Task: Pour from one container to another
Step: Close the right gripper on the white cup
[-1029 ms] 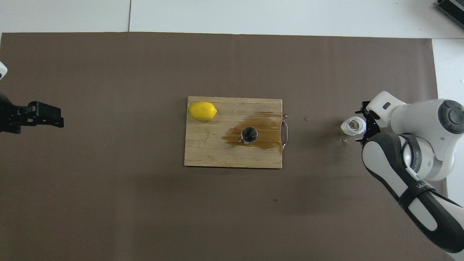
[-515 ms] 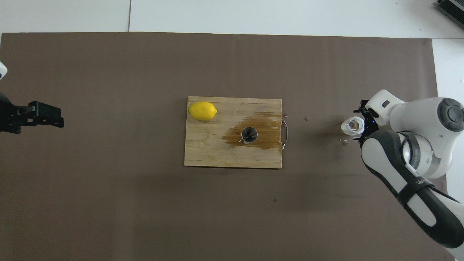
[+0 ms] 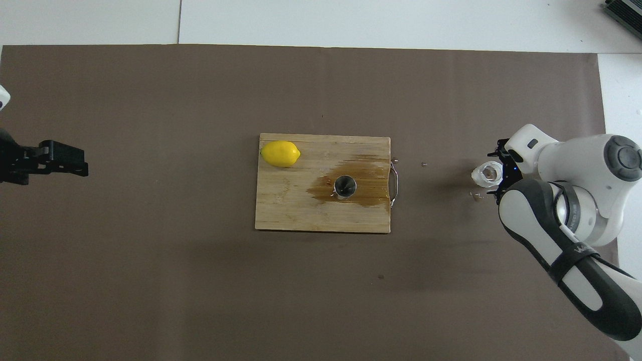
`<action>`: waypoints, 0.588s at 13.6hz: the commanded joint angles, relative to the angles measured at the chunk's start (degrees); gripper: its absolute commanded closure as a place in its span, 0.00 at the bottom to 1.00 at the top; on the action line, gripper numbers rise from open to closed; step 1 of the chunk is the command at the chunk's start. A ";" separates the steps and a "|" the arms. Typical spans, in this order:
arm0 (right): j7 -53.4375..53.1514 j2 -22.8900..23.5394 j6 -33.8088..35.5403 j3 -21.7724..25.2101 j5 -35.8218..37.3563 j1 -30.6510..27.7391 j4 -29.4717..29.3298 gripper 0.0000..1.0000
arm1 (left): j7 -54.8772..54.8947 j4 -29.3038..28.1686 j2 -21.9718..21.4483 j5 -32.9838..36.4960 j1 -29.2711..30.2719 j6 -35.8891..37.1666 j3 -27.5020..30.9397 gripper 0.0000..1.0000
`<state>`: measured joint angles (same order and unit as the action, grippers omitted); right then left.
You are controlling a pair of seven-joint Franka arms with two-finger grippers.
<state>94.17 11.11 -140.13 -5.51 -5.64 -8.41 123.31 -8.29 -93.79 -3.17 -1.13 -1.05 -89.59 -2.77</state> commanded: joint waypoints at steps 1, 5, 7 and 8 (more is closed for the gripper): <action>1.28 0.58 1.17 -0.11 -1.48 -0.03 -0.97 0.08 | -0.06 -0.60 -0.43 -0.54 0.69 -0.05 -0.30 0.00; 1.28 0.49 1.08 -0.11 -1.48 -0.03 -0.88 0.19 | -0.06 -0.60 -0.43 -0.54 0.69 -0.05 -0.31 0.00; 1.28 0.49 1.17 -0.11 -1.48 -0.03 -0.88 0.26 | -0.06 -0.60 -0.43 -0.54 0.69 -0.05 -0.30 0.00; 1.36 0.49 1.17 -0.11 -1.48 -0.03 -0.88 0.29 | -0.06 -0.60 -0.43 -0.54 0.69 -0.05 -0.30 0.00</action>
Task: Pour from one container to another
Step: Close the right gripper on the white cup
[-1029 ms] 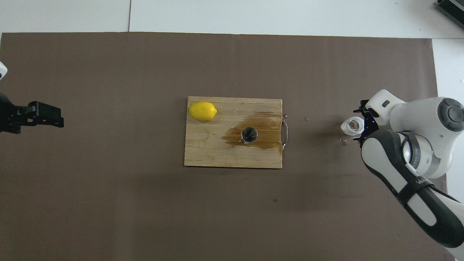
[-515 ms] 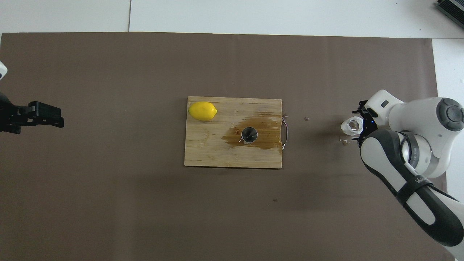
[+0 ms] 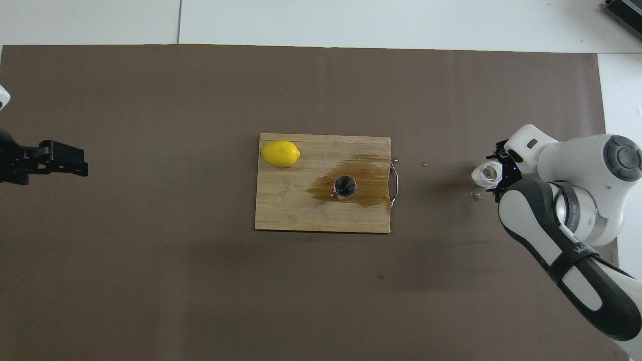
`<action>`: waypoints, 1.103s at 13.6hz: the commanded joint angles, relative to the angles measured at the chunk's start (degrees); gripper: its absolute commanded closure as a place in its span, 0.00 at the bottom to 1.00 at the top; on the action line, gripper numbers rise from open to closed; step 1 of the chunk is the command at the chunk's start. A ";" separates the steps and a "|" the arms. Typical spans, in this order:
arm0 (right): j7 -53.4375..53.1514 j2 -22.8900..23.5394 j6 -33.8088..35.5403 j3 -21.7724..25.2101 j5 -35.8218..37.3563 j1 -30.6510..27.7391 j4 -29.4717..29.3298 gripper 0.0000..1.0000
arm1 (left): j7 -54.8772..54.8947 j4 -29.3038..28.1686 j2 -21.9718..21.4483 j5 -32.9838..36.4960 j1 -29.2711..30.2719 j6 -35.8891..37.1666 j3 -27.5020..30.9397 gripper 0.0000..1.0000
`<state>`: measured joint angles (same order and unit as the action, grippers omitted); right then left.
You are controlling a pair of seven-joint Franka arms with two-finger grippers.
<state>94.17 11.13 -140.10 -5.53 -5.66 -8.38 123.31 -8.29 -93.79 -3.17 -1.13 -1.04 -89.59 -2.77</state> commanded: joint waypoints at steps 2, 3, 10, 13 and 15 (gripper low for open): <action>1.28 0.47 1.14 -0.01 -1.46 -0.06 -0.79 0.41 | -0.06 -0.60 -0.52 -0.54 0.69 -0.05 -0.30 0.00; 1.28 0.39 1.14 -0.01 -1.46 -0.06 -0.88 0.48 | -0.06 -0.60 -0.43 -0.54 0.69 -0.05 -0.30 0.00; 0.58 0.39 1.23 -0.01 -1.46 -0.06 -0.88 0.86 | -0.06 -0.60 -0.52 -0.54 0.69 -0.05 -0.30 0.00; -1.62 0.39 1.84 -0.09 -1.46 -0.06 -0.96 1.00 | -0.06 -0.60 -0.52 -0.54 0.69 -0.05 -0.30 0.00; -3.38 0.39 3.24 -0.10 -1.37 -0.06 -1.57 1.00 | -0.06 -0.60 -0.52 -0.54 0.69 -0.05 -0.30 0.00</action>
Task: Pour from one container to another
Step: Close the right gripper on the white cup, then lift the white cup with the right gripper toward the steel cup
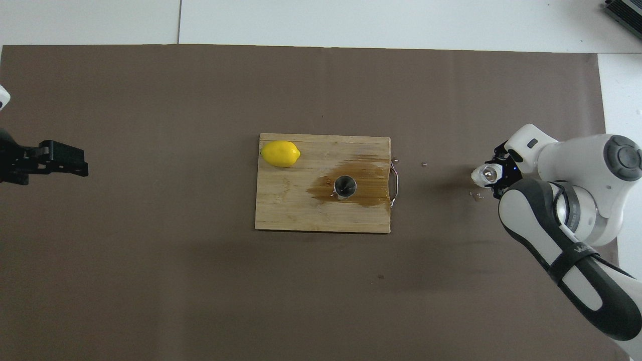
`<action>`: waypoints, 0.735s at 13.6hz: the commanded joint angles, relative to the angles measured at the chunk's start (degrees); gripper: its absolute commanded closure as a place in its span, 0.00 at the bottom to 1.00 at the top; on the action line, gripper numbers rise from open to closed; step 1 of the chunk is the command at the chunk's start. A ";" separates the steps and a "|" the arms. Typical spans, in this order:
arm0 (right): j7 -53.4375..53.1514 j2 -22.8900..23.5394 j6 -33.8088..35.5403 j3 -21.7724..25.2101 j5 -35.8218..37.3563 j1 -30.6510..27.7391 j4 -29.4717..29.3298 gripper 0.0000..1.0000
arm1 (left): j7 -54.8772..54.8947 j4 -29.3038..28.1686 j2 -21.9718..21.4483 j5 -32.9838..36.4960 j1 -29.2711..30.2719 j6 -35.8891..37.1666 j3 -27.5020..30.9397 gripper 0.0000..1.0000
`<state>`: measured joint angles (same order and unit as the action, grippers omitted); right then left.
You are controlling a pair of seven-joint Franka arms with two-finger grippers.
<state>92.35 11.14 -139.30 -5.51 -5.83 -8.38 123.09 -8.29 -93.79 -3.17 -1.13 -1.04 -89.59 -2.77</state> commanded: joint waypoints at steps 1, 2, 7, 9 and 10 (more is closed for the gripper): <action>-2.34 0.46 4.02 -0.11 -1.20 -0.06 -2.49 1.00 | -0.06 -0.60 -0.43 -0.54 0.69 -0.05 -0.30 0.00; -3.74 0.46 5.77 -0.29 -1.03 0.03 -3.37 1.00 | -0.06 -0.60 -0.52 -0.54 0.69 -0.05 -0.30 0.00; -5.24 0.02 9.03 -1.08 0.46 0.38 -6.45 1.00 | -0.06 -0.60 -0.43 -0.54 0.69 -0.05 -0.30 0.00; -9.26 -0.24 11.66 -2.57 3.35 0.38 -8.47 1.00 | -0.06 -0.60 -0.43 -0.54 0.69 -0.05 -0.31 0.00; -11.90 -0.33 14.12 -3.62 5.19 0.47 -10.13 1.00 | -0.06 -0.60 -0.43 -0.54 0.69 -0.05 -0.30 0.00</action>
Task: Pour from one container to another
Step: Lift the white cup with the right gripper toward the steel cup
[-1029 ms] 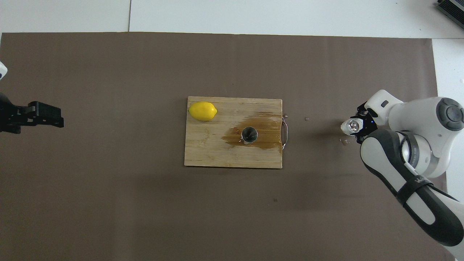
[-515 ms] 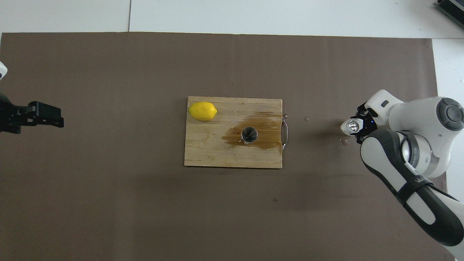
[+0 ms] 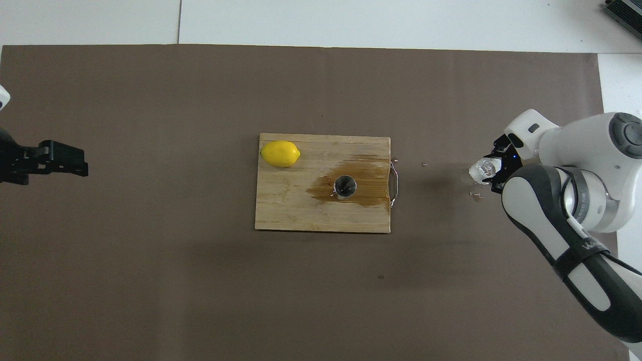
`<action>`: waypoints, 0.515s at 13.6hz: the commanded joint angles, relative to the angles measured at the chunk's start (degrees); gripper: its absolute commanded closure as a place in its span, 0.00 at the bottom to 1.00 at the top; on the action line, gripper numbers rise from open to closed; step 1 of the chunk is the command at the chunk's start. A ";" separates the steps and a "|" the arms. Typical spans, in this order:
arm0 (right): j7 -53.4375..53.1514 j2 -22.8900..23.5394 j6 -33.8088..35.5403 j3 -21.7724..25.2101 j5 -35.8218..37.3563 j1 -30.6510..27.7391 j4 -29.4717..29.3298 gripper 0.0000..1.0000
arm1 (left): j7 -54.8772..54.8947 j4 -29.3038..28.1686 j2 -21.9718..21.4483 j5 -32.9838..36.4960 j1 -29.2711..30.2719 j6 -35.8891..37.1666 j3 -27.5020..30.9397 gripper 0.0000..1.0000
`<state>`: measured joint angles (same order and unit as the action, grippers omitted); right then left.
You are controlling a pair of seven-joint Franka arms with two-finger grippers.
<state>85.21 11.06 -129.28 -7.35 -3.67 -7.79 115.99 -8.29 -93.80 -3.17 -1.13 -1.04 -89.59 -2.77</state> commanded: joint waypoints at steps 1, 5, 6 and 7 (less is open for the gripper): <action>-7.40 -0.16 6.73 -2.66 4.97 -0.21 -5.14 1.00 | -0.06 -0.60 -0.52 -0.54 0.69 -0.05 -0.30 0.00; -16.19 0.01 13.86 -6.27 9.19 0.23 -10.25 1.00 | -0.06 -0.60 -0.52 -0.54 0.69 -0.05 -0.30 0.00; -18.56 0.19 15.36 -7.49 10.42 0.23 -11.57 1.00 | -0.06 -0.60 -0.52 -0.54 0.69 -0.05 -0.30 0.00; -21.02 0.45 17.11 -8.55 11.65 0.32 -13.06 1.00 | -0.06 -0.60 -0.52 -0.54 0.69 -0.05 -0.30 0.00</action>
<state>68.82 10.86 -115.73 -13.73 5.02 -7.12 106.19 -8.29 -93.80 -3.17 -1.13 -1.04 -89.59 -2.77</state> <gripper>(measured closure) 0.476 0.000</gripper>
